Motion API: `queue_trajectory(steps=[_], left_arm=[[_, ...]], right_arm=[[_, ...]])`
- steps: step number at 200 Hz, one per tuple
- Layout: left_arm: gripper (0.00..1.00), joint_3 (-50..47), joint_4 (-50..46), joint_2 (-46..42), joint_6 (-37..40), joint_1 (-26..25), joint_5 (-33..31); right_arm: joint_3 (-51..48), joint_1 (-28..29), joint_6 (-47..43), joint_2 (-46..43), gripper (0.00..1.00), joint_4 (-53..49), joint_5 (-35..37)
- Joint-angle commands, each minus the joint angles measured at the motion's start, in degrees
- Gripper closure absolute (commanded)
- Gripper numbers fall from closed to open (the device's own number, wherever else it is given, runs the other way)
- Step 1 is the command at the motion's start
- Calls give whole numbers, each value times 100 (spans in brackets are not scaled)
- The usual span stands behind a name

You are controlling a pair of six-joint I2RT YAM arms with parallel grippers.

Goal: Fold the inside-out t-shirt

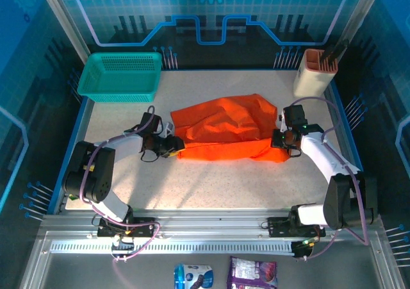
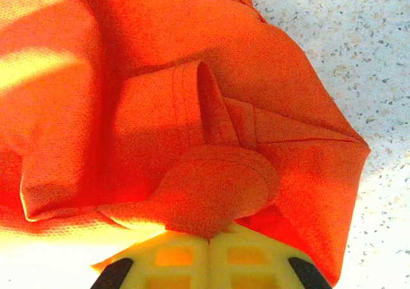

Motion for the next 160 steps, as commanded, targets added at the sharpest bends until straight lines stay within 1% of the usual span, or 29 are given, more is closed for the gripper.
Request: queue_trajectory(steps=[1,18,97,126,135,160], left_arm=[[60,192,-250,-42,175,-42,-387],[60,271,-371,-82,244,-69,-554],[62,388,-440,109,253,-216,-665],[71,318,-219,103,126,-245,-428],[72,308,-183,139,88,-250,-409],[68,393,-444,214,184,-348,-860]], right_arm=[[166,-83,-77,-140,100,-133,-19],[175,-86,-91,-153,100,-142,-11],[184,-83,-82,-238,100,-185,-33],[193,-86,-86,-272,100,-212,-20],[193,-84,-80,-277,100,-213,-20],[173,-85,-60,-306,100,-217,-35]])
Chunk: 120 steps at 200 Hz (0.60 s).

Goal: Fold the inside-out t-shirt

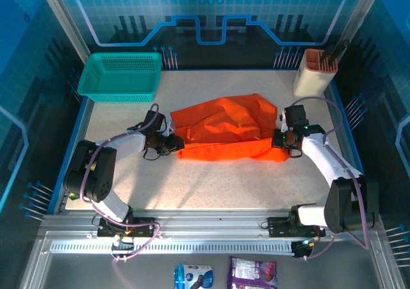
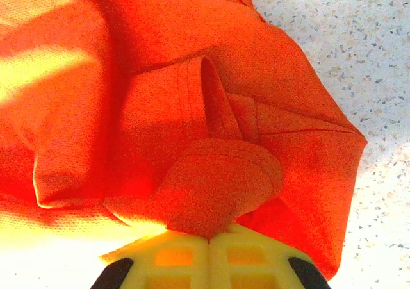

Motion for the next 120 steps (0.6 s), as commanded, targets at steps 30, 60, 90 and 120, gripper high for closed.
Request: queue_trajectory(steps=[30,60,90,120], left_arm=[[70,216,-357,230,162,-208,-464],[73,306,-542,261,243,-315,-817],[84,316,-480,214,207,-351,-942],[96,358,-513,-71,224,-322,-1139]], right_arm=[[175,-82,-43,-150,100,-134,-31],[190,-80,-34,-157,100,-140,-20],[188,-82,-28,-144,100,-159,-35],[115,-82,15,-196,100,-214,-97]])
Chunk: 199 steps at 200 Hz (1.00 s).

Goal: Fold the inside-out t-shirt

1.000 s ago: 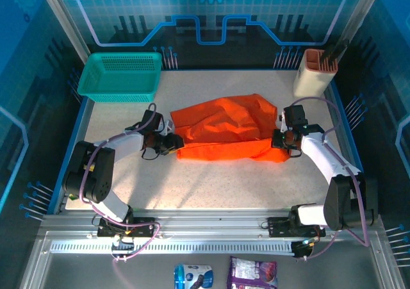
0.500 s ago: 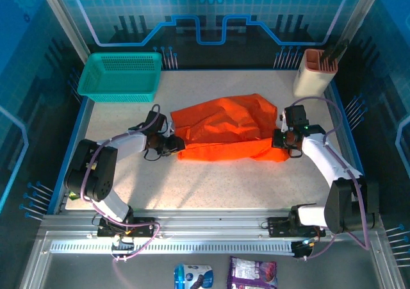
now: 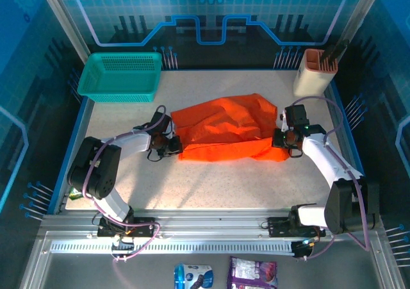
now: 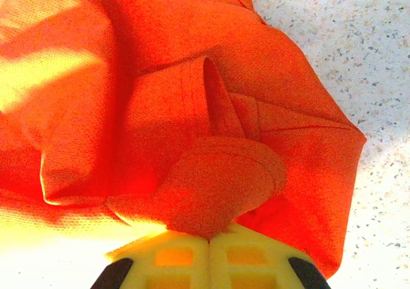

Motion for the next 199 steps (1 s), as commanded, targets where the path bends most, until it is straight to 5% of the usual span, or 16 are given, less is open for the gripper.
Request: queue_trajectory(steps=[1,22,48,66,118,167,199], left_arm=[[97,199,-189,-286,75,-8,-265],[100,274,-335,-664,112,212,-311],[100,272,-540,-1091,72,753,-343],[100,273,-712,-1291,150,1060,-376],[100,303,-821,-1184,256,1190,33],[100,148,-704,-1175,137,1190,108],[100,113,-709,-1224,146,1190,94]], right_arm=[[79,-84,10,-155,100,-177,-106],[84,-48,52,-200,100,-332,-377],[109,-25,170,-402,68,-471,-415],[82,-108,240,-564,58,-424,-297],[347,-95,14,127,63,-366,-1255],[720,566,-13,1139,59,-228,-583],[869,600,203,1690,67,261,-323]])
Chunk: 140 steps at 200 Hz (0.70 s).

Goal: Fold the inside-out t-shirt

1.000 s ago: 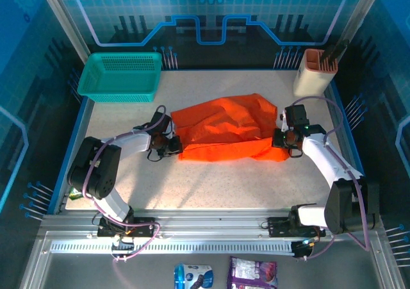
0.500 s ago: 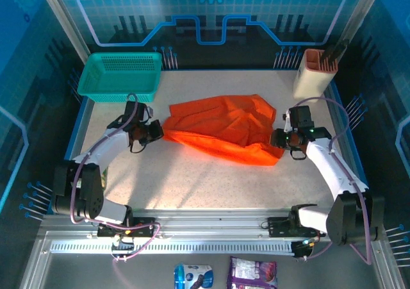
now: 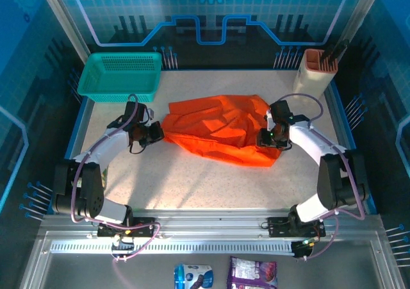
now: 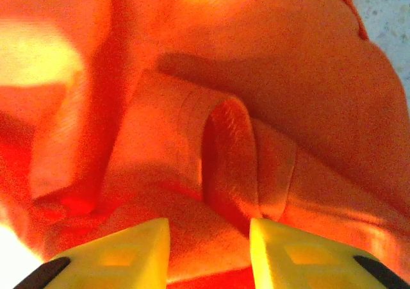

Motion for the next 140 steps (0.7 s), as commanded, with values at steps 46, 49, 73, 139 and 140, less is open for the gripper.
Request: queue_trajectory(steps=[46,49,73,139,140], left_arm=[[100,-155,-34,-64,-59,7,176],[100,-157,-36,-65,-62,7,183],[100,-98,-52,-99,-61,7,185],[100,1267,-264,-170,-237,331,652],[100,1326,-275,-170,-242,345,663]], right_arm=[[570,49,250,820,75,759,-32],[592,49,252,834,76,772,-57],[778,48,253,904,87,758,-125],[2845,-465,-121,447,100,-260,87],[2906,-476,-129,440,100,-282,86]])
